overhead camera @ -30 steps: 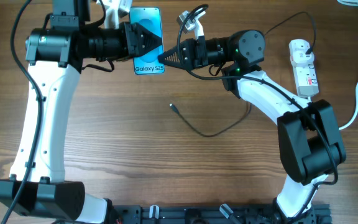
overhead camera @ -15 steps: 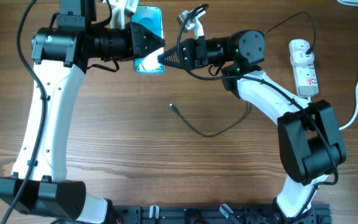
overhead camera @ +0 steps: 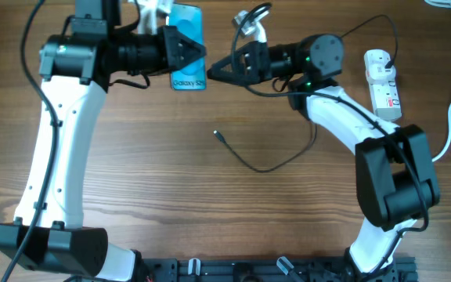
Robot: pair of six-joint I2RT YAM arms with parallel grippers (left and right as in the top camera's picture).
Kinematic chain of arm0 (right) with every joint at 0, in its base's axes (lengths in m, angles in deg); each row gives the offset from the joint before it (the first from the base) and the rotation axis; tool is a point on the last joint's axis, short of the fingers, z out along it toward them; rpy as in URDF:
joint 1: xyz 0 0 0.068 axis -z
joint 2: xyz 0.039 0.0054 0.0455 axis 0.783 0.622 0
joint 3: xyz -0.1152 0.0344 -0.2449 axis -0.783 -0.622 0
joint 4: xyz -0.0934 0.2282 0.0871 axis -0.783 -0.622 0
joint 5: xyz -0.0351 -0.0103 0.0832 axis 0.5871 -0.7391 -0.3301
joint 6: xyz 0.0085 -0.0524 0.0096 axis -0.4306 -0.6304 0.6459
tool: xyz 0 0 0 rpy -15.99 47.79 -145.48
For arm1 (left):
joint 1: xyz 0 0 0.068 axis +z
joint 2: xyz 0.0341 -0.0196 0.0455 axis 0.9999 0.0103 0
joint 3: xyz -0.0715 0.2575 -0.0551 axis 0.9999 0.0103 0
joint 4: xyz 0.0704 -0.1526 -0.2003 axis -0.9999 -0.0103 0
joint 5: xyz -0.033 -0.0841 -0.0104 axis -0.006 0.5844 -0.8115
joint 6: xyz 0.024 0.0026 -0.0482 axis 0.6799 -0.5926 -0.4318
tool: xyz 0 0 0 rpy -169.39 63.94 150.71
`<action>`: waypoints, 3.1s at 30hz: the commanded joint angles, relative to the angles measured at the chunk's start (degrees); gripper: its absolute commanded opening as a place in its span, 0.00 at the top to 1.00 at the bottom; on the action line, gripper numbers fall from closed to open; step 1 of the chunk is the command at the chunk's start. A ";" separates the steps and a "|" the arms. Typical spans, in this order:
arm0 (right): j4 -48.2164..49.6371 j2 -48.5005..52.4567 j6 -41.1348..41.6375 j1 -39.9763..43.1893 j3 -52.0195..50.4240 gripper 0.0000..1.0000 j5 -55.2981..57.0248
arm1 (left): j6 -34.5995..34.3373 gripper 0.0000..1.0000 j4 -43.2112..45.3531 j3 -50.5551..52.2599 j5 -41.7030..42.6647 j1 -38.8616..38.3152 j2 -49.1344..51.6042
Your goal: Plug charger to phone and switch on socket
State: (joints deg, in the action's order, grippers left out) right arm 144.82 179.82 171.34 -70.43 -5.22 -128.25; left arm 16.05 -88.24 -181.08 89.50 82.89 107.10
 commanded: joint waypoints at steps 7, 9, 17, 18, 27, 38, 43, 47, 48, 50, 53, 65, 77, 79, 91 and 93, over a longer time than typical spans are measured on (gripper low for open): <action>-20.06 -0.13 -13.70 6.95 -5.79 0.00 -3.93 | -39.56 0.96 -8.13 -0.39 18.05 10.84 -0.46; -28.02 -0.13 -19.28 7.30 -8.17 0.00 -1.49 | -44.83 0.96 -12.31 -0.39 18.05 10.14 -0.46; -42.27 -0.13 -32.83 7.13 -13.42 0.00 6.91 | -48.92 0.96 -22.99 -0.39 28.09 8.13 -0.46; -46.01 -0.13 -36.28 7.13 -13.55 0.00 7.69 | -48.92 0.96 -23.85 -0.39 28.68 8.13 -0.46; -69.53 -0.13 -57.35 7.08 -13.57 0.00 20.09 | -48.98 0.96 -26.16 -0.39 27.74 0.63 -0.85; -72.32 -0.13 -57.83 7.08 -13.57 0.00 26.36 | -61.29 0.96 -23.56 -0.39 18.56 -12.07 -0.85; -73.46 -0.13 -57.90 7.08 -13.57 0.00 27.89 | -63.12 0.96 -23.58 -0.39 18.53 -15.08 -0.87; -73.46 -0.13 -57.86 7.08 -13.57 0.00 27.87 | -65.00 0.96 -23.58 -0.39 18.58 -16.24 -0.87; -73.50 -0.13 -57.86 7.08 -13.57 0.00 27.87 | -65.00 0.96 -23.56 -0.39 18.56 -16.24 -0.87; -73.66 -0.13 -57.88 7.08 -13.57 0.00 27.87 | -65.00 0.96 -23.56 -0.39 18.58 -16.24 -0.87; -73.66 -0.13 -57.88 7.08 -13.57 0.00 27.89 | -65.00 0.96 -23.56 -0.39 18.58 -16.20 -0.87; -75.80 -0.13 -58.14 7.08 -13.57 0.01 31.82 | -65.20 0.96 -19.37 -0.39 0.00 -14.60 -0.76; -93.24 -1.07 -70.66 5.68 -8.68 0.32 48.48 | -42.34 0.96 -8.63 -0.39 -25.68 -2.75 1.51; -99.49 -2.51 -74.18 4.35 -4.00 0.34 51.04 | -39.19 0.96 -8.68 -0.39 -19.63 -0.52 2.43; -112.67 -21.40 -90.27 -3.26 5.68 0.48 59.87 | -30.18 0.96 -11.10 -0.39 10.01 5.68 19.93; -117.15 -21.18 -95.21 -3.54 5.49 0.57 58.53 | -30.14 0.96 -10.82 -0.39 9.86 5.68 21.42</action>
State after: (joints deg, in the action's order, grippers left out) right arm 30.85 159.01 83.27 -73.73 -0.23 -67.10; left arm -15.69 -99.32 -180.99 95.00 88.41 126.75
